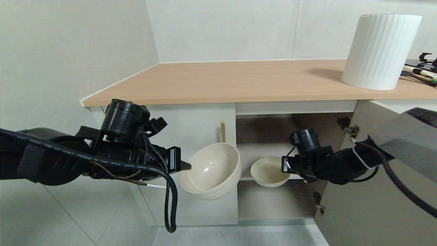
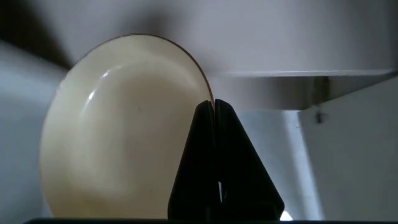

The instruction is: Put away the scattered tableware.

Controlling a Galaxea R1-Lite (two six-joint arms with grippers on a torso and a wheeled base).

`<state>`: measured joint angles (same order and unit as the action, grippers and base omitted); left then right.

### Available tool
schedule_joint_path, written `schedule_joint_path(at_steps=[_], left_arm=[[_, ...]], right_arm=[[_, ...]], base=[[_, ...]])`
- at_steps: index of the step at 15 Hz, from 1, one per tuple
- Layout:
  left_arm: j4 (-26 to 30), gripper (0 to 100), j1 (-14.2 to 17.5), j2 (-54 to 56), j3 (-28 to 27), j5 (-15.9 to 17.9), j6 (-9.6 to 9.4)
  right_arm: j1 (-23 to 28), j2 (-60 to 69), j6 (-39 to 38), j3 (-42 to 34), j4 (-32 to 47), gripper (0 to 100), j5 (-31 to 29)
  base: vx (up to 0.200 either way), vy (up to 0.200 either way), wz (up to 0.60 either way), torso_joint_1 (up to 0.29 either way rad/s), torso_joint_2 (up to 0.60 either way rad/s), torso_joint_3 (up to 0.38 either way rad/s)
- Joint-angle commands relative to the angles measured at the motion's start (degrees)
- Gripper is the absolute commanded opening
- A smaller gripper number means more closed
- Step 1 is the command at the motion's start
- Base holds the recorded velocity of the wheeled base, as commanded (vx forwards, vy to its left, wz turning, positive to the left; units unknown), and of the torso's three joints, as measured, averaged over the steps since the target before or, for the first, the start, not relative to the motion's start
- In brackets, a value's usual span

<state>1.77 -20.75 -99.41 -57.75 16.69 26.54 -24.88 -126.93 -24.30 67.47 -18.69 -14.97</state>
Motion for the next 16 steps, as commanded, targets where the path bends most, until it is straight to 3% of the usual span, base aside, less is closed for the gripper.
schedule_joint_path(at_steps=[1,5,16], left_arm=[[-0.01,0,-0.08,-0.17,0.0,0.01,0.09],[0.08,0,-0.35,-0.17,0.0,0.01,0.09],[0.08,0,-0.87,-0.69,0.0,0.01,0.09]], right_arm=[[1.24,-8.07,-2.07,4.33,-0.3,0,-0.67],[3.61,-14.49,-2.16,8.2,-5.31,0,-4.45],[7.3,-21.08,-2.07,17.16,-5.13,0,-6.12]], base=[[0.0,0.0,0.0,0.0,0.0,0.0],[0.0,0.0,0.0,0.0,0.0,0.0],[0.0,0.0,0.0,0.0,0.0,0.0]])
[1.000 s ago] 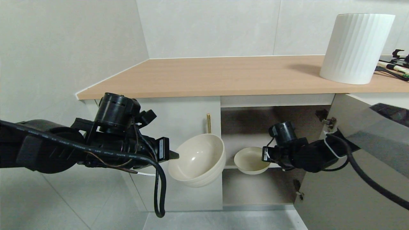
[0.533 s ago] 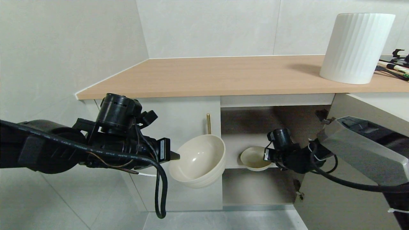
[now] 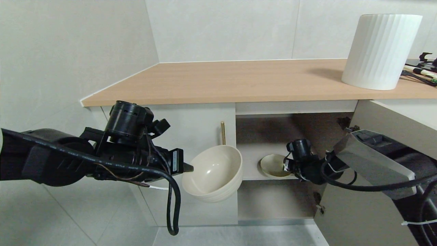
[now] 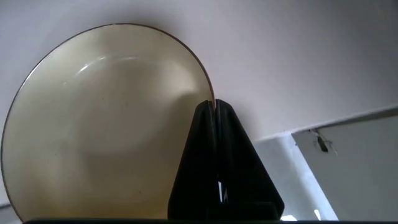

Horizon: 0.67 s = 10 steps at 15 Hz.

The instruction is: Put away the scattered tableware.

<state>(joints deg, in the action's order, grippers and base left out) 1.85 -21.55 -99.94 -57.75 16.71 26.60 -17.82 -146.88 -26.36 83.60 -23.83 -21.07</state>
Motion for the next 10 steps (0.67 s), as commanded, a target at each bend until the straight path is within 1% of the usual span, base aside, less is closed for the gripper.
schedule_joint_path(at_steps=[1,2,7,10], left_arm=[[-0.01,0,-0.07,-0.43,0.0,-0.01,0.03],[-0.01,0,-0.07,-0.43,0.0,-0.01,0.03],[-0.01,0,-0.42,-0.96,0.0,-0.01,0.03],[-0.01,0,-0.51,-1.75,-0.09,-0.01,0.03]], right_arm=[[0.42,-1.74,-0.01,1.91,0.01,0,-0.03],[0.51,-1.91,-0.01,2.27,0.01,0,-0.03],[1.3,-5.43,-0.01,9.21,0.28,0,-0.64],[1.39,-6.22,0.16,10.79,0.45,0,-0.64]], base=[[0.0,0.0,0.0,0.0,0.0,0.0],[0.0,0.0,0.0,0.0,0.0,0.0],[0.0,0.0,0.0,0.0,0.0,0.0],[0.0,0.0,0.0,0.0,0.0,0.0]])
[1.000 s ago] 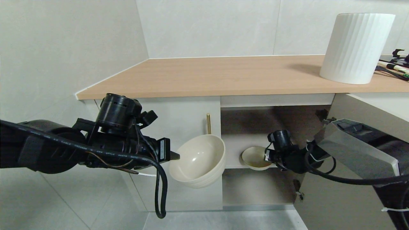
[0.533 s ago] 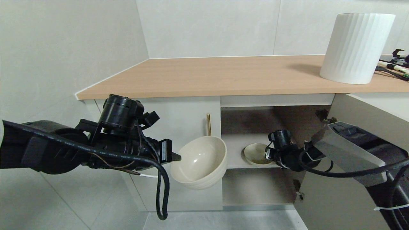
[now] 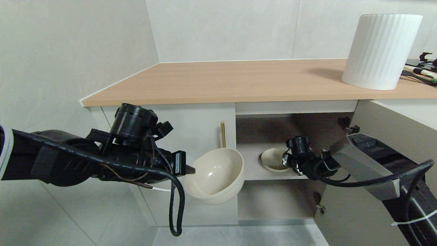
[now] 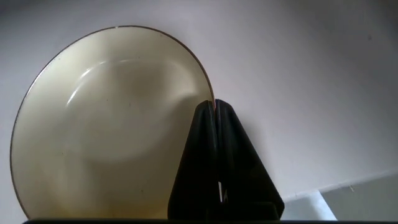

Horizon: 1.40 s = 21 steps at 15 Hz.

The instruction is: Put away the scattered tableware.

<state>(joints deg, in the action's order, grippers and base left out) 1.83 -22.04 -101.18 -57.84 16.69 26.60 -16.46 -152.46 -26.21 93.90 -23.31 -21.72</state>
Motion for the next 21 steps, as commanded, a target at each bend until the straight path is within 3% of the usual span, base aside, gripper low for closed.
schedule_joint_path(at_steps=[1,6,7,12,15,18,21], left_arm=[[-0.07,0,-0.02,-0.77,0.01,0.01,0.03],[-0.07,0,-0.11,-0.86,0.01,0.01,0.03],[-0.16,0,-0.37,-0.95,0.01,0.01,0.03],[-0.25,0,-2.92,-3.32,0.01,-0.96,0.21],[0.37,0,-7.93,-6.75,0.63,-6.14,0.29],[1.42,0,-11.62,-10.18,1.15,-9.57,0.29],[1.16,0,-12.24,-16.42,-0.69,-18.89,0.29]], right_arm=[[0.02,-0.65,0.02,0.49,-0.07,0,0.01],[0.29,-0.39,0.02,0.49,1.07,0,-0.07],[0.29,-0.21,0.02,0.4,1.07,100,-0.07],[0.11,2.78,-0.07,-2.59,1.07,100,0.01],[-1.21,10.25,0.19,-10.85,1.34,100,1.95],[-2.7,17.46,0.9,-16.74,5.73,100,8.63],[-6.22,27.74,0.99,-22.36,13.2,100,17.68]], base=[[0.0,0.0,0.0,0.0,0.0,0.0],[0.0,0.0,0.0,0.0,0.0,0.0],[0.0,0.0,0.0,0.0,0.0,0.0],[0.0,0.0,0.0,0.0,0.0,0.0],[0.0,0.0,0.0,0.0,0.0,0.0],[0.0,0.0,0.0,0.0,0.0,0.0],[0.0,0.0,0.0,0.0,0.0,0.0]])
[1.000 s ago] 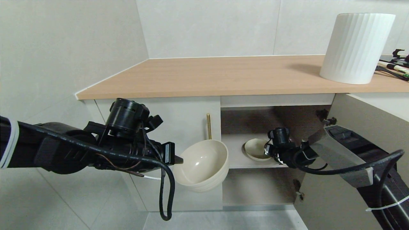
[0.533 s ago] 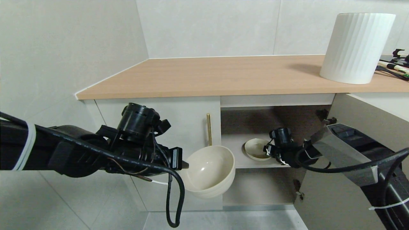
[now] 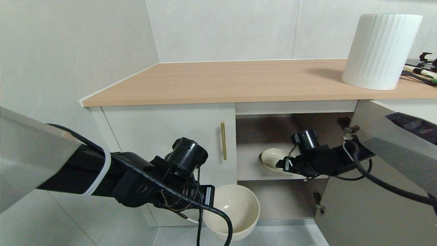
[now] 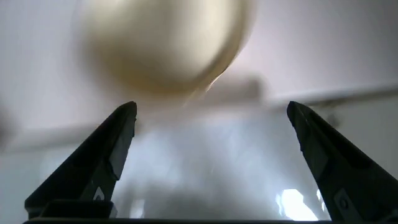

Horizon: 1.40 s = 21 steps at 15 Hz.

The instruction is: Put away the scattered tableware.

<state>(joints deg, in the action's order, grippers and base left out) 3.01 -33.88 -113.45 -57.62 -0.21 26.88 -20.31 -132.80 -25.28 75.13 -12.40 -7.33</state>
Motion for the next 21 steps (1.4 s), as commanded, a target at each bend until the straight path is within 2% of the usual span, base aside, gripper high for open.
schedule_joint_path(at_steps=[1,3,6,10,15,21], left_arm=[[-0.02,0,-0.49,-5.29,-1.44,-4.36,0.01],[-0.11,0,-0.49,-6.17,-2.32,-9.72,0.19],[-0.99,0,-2.16,-6.17,-2.49,-12.71,0.19],[-3.27,0,-3.39,-4.15,-2.05,-12.8,0.19],[-3.36,0,-5.32,-2.13,-0.91,-12.89,0.1],[-3.36,0,-5.5,-2.04,-0.82,-12.89,0.01]], right_arm=[[-3.68,10.11,0.23,-4.82,3.17,100,5.13],[-7.73,15.03,3.4,-8.07,7.39,100,8.91],[-14.32,18.72,5.68,-10.88,10.73,100,10.4],[-19.59,17.32,5.68,-11.76,10.9,100,9.7],[-20.21,14.15,5.6,-11.23,10.46,100,7.5],[-20.12,13.8,5.16,-10.88,10.29,100,7.15]], base=[[0.0,0.0,0.0,0.0,0.0,0.0],[0.0,0.0,0.0,0.0,0.0,0.0],[0.0,0.0,0.0,0.0,0.0,0.0],[0.0,0.0,0.0,0.0,0.0,0.0],[0.0,0.0,0.0,0.0,0.0,0.0],[0.0,0.0,0.0,0.0,0.0,0.0]])
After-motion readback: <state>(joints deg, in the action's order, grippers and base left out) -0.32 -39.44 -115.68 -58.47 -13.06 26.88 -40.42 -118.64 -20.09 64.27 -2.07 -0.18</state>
